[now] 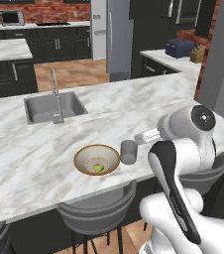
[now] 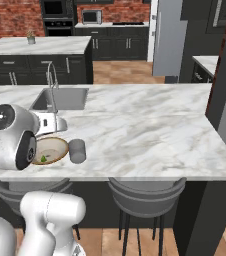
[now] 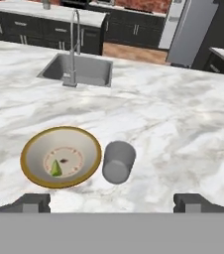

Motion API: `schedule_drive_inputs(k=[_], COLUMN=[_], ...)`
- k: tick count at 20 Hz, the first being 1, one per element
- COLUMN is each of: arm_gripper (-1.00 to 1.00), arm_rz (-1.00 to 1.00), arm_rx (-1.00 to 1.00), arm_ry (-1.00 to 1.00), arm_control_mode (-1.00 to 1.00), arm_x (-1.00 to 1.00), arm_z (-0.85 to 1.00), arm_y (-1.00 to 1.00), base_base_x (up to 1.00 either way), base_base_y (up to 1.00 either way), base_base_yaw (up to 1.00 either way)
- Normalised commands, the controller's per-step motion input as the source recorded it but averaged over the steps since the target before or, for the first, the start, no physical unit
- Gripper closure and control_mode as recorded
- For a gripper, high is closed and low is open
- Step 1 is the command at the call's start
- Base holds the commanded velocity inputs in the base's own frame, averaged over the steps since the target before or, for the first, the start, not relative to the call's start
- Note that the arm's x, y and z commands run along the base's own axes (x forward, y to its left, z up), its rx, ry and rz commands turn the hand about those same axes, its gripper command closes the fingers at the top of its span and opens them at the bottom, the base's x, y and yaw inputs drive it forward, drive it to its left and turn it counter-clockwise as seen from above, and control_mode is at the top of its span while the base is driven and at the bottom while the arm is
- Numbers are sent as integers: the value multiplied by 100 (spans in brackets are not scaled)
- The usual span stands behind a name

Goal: There is a bowl on the dining counter. Grab a lemon wedge from the fridge and place it in the bowl. Then get the liquor bottle and glass cup from the cabinet and place them next to the bowl.

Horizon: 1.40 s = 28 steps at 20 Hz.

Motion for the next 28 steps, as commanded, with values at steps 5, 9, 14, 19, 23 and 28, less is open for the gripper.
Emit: schedule_drive_inputs(k=[5,9,14,19,23,28], arm_gripper=[-100,-100,-100,-100,-100,-100], arm_rz=[0,-3,-8,-9,-3,0], arm_rx=[0,0,2,1,0,0], arm_ry=[0,10,35,36,3,0], arm_control_mode=[-100,-100,-100,-100,-100,100], arm_x=[-80,-77,-47,-5,-2,-3], arm_z=[100,84,30,-6,-35,-13], arm_y=[10,3,0,0,0,0], base_base_x=[0,0,0,0,0,-29], base_base_y=[0,0,0,0,0,7], base_base_yaw=[0,0,0,0,0,0])
